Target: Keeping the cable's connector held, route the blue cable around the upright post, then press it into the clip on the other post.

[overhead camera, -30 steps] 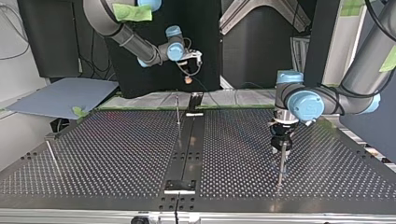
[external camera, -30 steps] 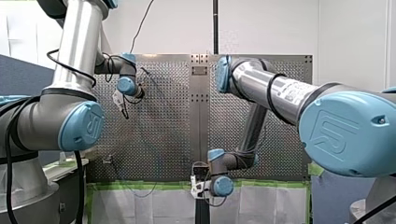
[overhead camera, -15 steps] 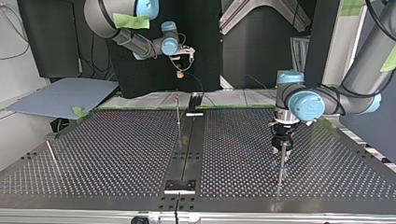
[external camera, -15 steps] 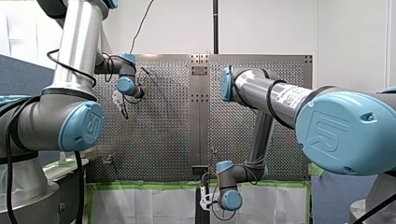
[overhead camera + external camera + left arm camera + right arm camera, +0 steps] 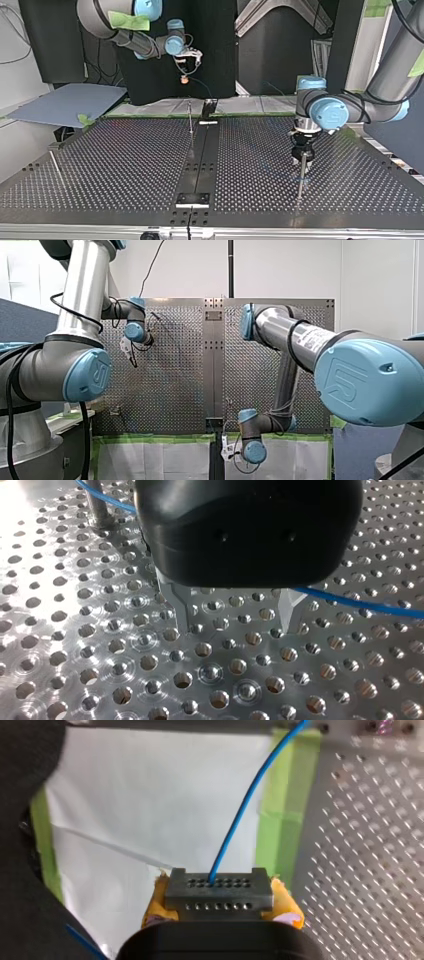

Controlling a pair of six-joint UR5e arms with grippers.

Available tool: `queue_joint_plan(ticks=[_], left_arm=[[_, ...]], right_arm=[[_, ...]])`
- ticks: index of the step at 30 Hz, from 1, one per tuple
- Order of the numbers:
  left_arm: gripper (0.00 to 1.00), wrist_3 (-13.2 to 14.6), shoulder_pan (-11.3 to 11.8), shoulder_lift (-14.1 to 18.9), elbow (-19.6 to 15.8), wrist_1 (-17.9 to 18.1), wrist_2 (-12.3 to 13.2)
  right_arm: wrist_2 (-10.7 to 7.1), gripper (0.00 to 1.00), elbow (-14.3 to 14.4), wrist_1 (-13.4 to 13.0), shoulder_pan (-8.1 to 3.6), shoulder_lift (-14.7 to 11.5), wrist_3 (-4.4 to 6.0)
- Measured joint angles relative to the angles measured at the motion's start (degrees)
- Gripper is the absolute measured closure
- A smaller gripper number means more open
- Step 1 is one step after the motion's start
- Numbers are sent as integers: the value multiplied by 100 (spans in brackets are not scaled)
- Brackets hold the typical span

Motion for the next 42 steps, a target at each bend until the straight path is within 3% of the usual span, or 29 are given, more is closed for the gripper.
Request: queue_joint_plan(ticks=[13,20,27,31,38,42], left_arm=[[14,-102,76,3,0,33,-68],[14,-166,110,4,0,32,-98],[14,-238,116,3,-1,21,-214],[14,-286,117,2,-1,10,-243],[14,-393,117,2,0,-34,-294],[14,-474,115,1,0,-64,-319]], right_arm=[[306,100,780,-782,-47,-780,-39],[345,100,1198,-1199,-55,-1181,-36],[358,100,1629,-1619,-59,-1368,-32],[360,100,1869,-1763,-69,-1500,12],[311,100,2265,-1849,-120,-1729,187],[253,100,2465,-1935,-196,-1744,188]])
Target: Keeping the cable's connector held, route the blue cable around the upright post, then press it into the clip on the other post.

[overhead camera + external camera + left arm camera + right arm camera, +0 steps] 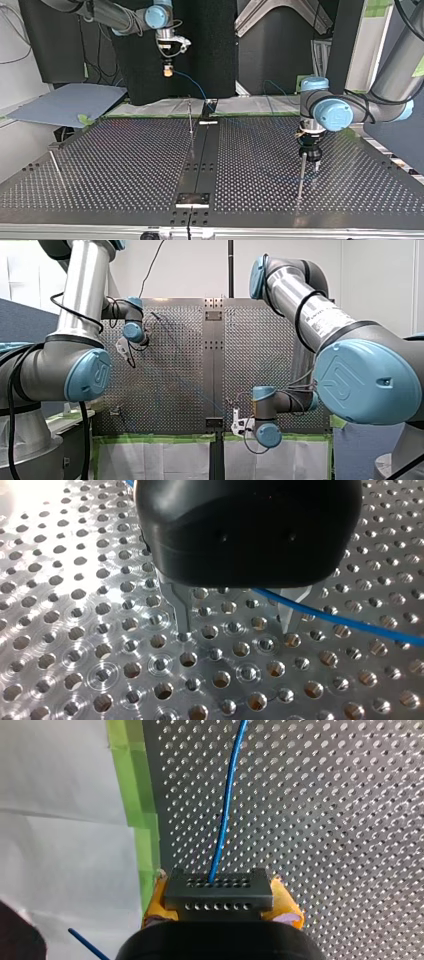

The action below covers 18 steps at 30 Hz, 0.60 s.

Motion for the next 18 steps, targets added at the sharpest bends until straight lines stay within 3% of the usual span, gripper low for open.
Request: queue_joint_plan(ticks=[6,15,17,18], left_arm=[[14,-114,-7,2,0,-80,-7],[14,-324,2,3,0,-148,-13],[5,-406,7,3,0,-175,-13],[5,-451,7,3,0,-192,-13]], right_arm=[[-179,100,243,-143,-158,-1,-93],[-686,100,-3,-163,-322,2,-253],[-806,100,-43,-164,-339,4,-286],[-856,100,-51,-164,-345,4,-300]])
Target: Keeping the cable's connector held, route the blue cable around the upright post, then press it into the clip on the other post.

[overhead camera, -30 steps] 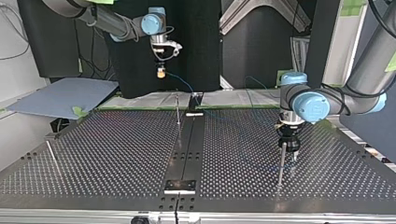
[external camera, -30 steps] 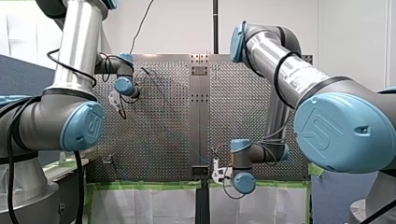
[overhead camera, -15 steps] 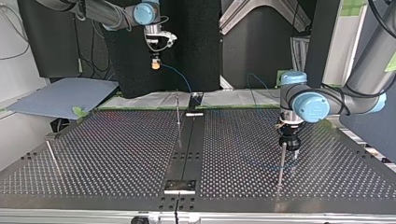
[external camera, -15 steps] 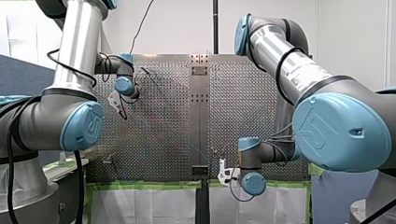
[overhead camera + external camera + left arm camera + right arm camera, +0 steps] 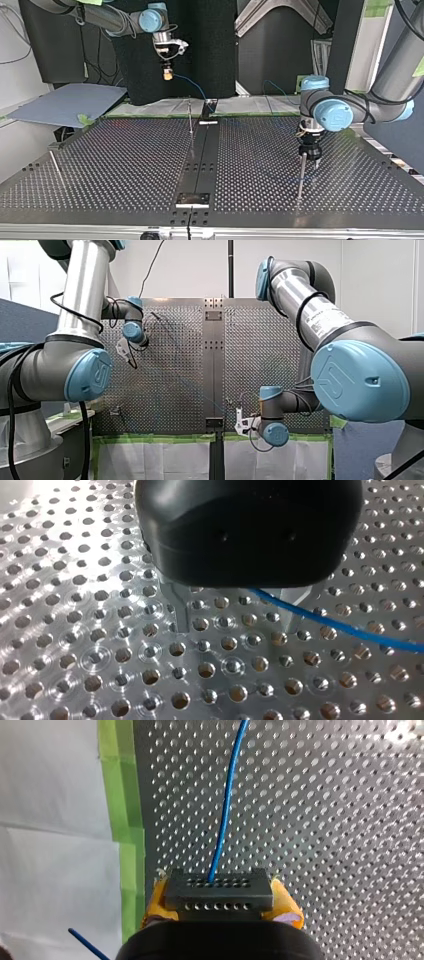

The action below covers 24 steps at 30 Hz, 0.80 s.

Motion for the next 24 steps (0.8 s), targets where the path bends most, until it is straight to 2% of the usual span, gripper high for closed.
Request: queue_joint_plan(ticks=[1,6,12,19,24], left_arm=[[2,-47,1,0,0,-20,0],[2,-320,3,0,0,-220,-40],[2,-679,-9,0,0,-468,-57],[2,-1046,1,0,0,-530,73],[2,-1316,5,0,0,-531,284]], right_arm=[[-50,100,-6,0,-4,0,-15],[-327,100,-15,0,-13,0,-106],[-641,100,-16,0,-15,0,-154],[-714,100,-16,-5,-3,2,-161],[-728,100,-16,1,11,2,-168]])
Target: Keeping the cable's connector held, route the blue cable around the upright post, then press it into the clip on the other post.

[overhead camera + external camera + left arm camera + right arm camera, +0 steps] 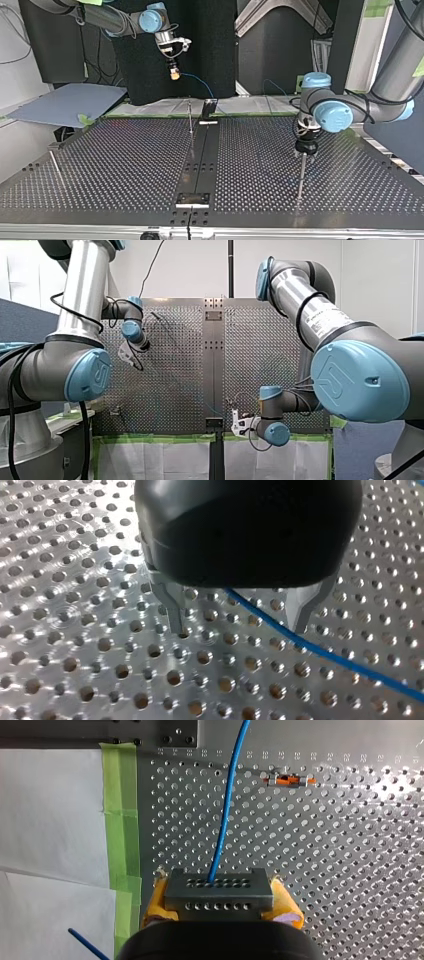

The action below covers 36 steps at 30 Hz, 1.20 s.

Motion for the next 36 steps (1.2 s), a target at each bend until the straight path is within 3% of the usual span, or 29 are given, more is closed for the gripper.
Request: queue_joint_plan(ticks=[10,18,36], left_arm=[[2,-574,24,32,-3,-181,204],[2,-1075,24,319,-89,-147,58],[2,-2177,-12,708,-264,-204,10]], right_arm=[[-9,100,0,14,12,-1,-29],[-9,100,0,22,19,1,-55],[-9,100,0,25,25,-3,-74]])
